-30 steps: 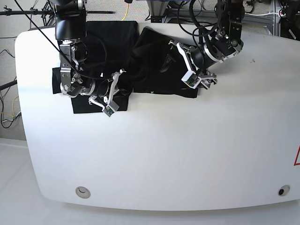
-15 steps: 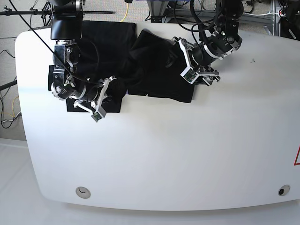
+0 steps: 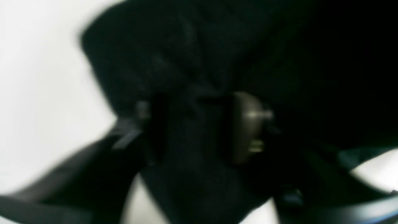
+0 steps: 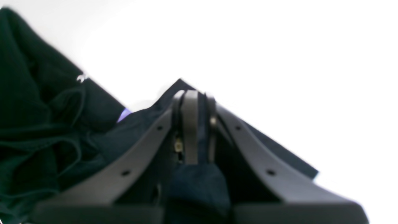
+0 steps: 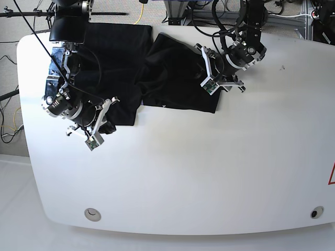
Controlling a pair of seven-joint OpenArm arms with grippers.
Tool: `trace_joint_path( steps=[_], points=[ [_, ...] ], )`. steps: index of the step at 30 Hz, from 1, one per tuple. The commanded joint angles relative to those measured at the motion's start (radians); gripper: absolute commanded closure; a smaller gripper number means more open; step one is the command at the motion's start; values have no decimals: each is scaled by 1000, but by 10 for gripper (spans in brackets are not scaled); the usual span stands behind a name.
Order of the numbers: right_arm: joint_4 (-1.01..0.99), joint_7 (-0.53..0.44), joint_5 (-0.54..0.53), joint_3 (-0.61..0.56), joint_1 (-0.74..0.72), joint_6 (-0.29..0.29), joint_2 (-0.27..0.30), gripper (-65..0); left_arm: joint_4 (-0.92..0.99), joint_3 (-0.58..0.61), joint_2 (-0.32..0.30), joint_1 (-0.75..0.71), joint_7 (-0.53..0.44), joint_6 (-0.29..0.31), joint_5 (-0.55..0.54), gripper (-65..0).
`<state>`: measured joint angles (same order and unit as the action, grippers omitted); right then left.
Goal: Fold the T-shirt properly
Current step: 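Drag the shirt end with the right gripper away from the left gripper and release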
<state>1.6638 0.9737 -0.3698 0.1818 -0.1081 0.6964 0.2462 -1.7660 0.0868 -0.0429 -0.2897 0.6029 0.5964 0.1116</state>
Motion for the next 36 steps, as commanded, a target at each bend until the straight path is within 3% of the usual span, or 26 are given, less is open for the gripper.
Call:
trace_joint_path(
  steps=[1,2,5,24,28,33,36],
  points=[
    [65,-17,-18,29,-3,2,11,-39,25,0,-1,22,-8,0,-2,-136],
    [85,-17,-15,43,5,2,11,-39,44,0,-1,28,-8,0,-2,-79],
    [121,-17,-10,66,29,2,12,-39,74,0,-1,30,-8,0,-2,0],
    [132,-17,-7,321,184,-5,38,-53,91,-15,-7,51,-8,0,-2,0],
    [100,-14,-7,362,193,-5,40,-151,91,-71,-7,51,-8,0,-2,0],
    [55,9,-11,388,207,2,71,-368,90,-115,-7,51,-8,3,-2,0],
    [43,11,-16,391,210,2,78,-455,90,-126,-8,51,-8,3,-2,0]
  ],
)
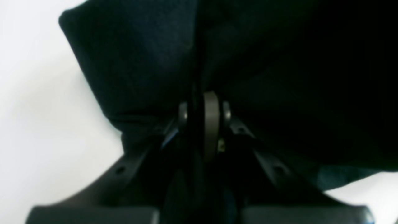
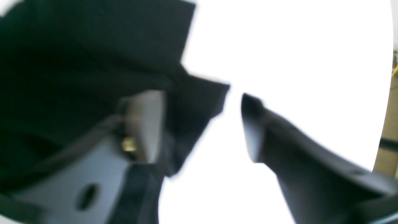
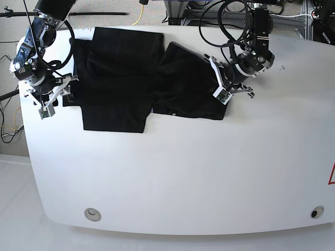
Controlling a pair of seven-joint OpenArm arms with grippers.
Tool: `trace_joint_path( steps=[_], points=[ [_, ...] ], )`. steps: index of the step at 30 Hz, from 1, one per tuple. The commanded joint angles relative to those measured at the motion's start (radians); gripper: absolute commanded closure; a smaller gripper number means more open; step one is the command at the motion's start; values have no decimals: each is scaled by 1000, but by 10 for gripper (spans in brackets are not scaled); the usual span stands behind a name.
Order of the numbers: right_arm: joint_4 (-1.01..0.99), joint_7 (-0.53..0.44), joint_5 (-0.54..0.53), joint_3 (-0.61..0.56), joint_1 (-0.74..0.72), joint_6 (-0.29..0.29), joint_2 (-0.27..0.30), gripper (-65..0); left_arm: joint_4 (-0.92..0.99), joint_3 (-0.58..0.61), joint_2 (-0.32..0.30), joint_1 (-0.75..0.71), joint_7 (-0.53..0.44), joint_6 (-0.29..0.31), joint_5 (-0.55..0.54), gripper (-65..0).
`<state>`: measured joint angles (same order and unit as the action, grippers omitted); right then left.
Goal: Fold the T-shirt properly
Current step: 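Drag the shirt end with the right gripper away from the left gripper and release, then grasp the shirt's edge with the right gripper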
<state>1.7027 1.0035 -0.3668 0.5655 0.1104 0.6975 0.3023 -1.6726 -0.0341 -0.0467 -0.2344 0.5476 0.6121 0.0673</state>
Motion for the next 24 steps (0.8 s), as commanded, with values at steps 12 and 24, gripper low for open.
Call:
trace_joint_path(
  steps=[12,24],
  points=[
    [3,58,-21,11,8,1,15,-477,-4,-13,-12,-4,47,-13,42,0],
    [-65,209,-18,75,-28,1,-47,-481,-2,-13,-11,-4,47,-13,42,0]
  ],
)
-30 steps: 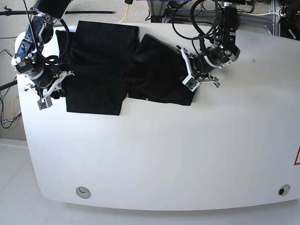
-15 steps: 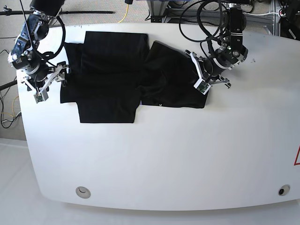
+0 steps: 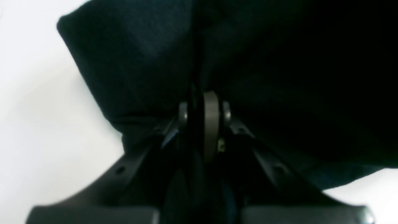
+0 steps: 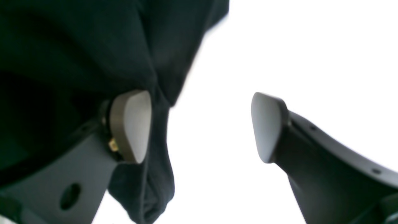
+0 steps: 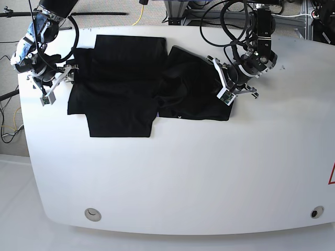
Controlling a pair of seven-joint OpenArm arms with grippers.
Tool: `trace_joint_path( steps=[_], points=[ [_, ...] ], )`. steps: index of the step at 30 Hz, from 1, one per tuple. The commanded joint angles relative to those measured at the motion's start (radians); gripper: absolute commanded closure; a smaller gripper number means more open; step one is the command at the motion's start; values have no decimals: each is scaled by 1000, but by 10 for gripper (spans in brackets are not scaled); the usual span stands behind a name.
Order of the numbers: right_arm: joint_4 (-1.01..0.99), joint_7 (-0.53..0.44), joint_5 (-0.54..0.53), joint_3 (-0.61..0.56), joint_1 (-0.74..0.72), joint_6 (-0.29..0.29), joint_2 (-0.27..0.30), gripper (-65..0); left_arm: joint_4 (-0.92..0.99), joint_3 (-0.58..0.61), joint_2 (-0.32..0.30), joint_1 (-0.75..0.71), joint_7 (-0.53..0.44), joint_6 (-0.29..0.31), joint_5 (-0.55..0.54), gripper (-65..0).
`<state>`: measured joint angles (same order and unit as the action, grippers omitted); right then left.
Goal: Fold the T-shirt properly
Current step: 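Grasp the shirt's edge with the right gripper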
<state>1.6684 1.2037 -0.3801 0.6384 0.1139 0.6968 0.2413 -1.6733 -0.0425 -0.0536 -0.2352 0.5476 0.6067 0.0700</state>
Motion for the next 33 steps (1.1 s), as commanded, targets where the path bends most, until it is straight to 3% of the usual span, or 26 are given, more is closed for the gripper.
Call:
trace_joint_path(
  steps=[1,13,24,33],
  points=[
    [-44,17,-4,2,-38,1,14,-481,-1,-4,-4,-3,47,-8,40,0],
    [-215,72,-7,-2,-116,1,16,-479,-1,-3,-4,-3,47,-8,40,0],
    [-188,123,-9,8,-197,1,53,-479,-1,0,-4,-3,47,-8,40,0],
    [-103,193,-9,90,-253,1,56,-481,-1,0,-4,-3,47,-8,40,0]
  ],
)
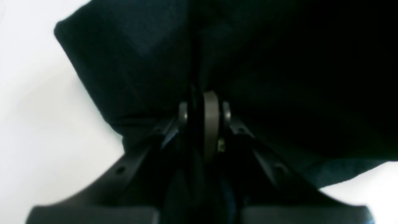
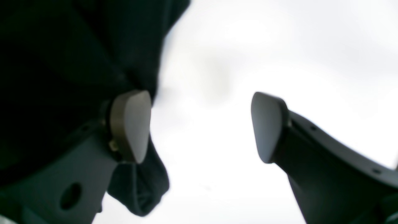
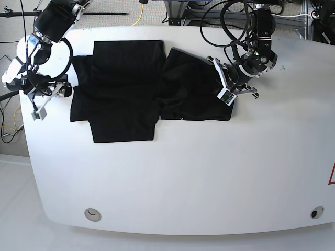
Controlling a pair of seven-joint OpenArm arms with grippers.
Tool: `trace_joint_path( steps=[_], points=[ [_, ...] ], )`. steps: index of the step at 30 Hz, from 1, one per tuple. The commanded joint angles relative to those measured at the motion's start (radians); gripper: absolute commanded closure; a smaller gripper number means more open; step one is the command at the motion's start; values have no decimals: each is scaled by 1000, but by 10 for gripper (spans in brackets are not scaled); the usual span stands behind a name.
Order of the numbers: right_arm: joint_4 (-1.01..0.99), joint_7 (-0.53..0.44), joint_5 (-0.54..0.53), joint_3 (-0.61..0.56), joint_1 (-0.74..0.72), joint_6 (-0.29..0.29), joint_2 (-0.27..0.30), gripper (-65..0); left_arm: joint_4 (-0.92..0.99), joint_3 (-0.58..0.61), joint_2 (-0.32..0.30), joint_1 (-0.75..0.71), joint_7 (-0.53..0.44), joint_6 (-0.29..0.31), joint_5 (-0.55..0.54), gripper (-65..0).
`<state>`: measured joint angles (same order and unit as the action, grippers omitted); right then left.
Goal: Fold the T-shirt properly
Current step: 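Grasp the shirt's edge with the right gripper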
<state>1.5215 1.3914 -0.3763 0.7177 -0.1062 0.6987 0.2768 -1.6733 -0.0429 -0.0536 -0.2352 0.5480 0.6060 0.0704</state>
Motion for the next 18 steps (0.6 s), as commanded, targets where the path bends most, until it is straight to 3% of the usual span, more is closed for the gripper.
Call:
trace_joint_path(
  steps=[1,10,18],
  points=[
    [49,5,-13,18,-43,-1,20,-481,-1,1,-4,-3,47,-7,39,0],
    [14,5,-33,36,-88,-1,12,-481,-1,1,-2,-3,47,-7,39,0],
    [-129,5,-247,33,-57,-1,20,-480,-1,1,-2,-3,47,-7,39,0]
  ],
)
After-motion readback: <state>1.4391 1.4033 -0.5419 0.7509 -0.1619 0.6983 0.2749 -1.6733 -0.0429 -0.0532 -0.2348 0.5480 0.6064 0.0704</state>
